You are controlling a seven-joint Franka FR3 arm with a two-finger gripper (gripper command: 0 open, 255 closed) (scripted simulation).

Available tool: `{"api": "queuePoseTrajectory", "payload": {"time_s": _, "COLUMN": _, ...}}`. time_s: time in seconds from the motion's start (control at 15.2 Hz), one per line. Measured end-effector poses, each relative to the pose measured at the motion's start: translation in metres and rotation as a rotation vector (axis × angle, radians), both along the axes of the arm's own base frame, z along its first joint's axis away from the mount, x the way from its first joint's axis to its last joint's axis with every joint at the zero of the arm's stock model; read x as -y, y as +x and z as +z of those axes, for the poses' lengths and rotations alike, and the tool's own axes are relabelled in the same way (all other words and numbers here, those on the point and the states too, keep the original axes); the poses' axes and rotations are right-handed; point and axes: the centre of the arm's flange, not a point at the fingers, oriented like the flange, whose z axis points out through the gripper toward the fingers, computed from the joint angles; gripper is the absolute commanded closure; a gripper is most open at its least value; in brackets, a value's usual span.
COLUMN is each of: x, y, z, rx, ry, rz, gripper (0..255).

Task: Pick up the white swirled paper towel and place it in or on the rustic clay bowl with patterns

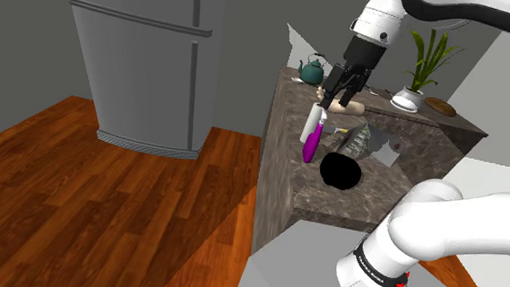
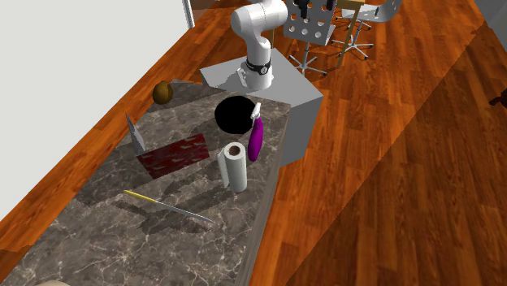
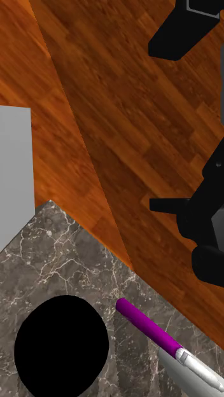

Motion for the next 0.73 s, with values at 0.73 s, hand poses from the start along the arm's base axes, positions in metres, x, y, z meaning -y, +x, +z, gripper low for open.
{"api": "queuePoseTrajectory", "payload": {"time_s": 0.73, "x": 0.097, "y": 0.043, "z": -0.047, "rx": 0.005, "ry": -0.031, "rz": 0.097, "gripper": 0}}
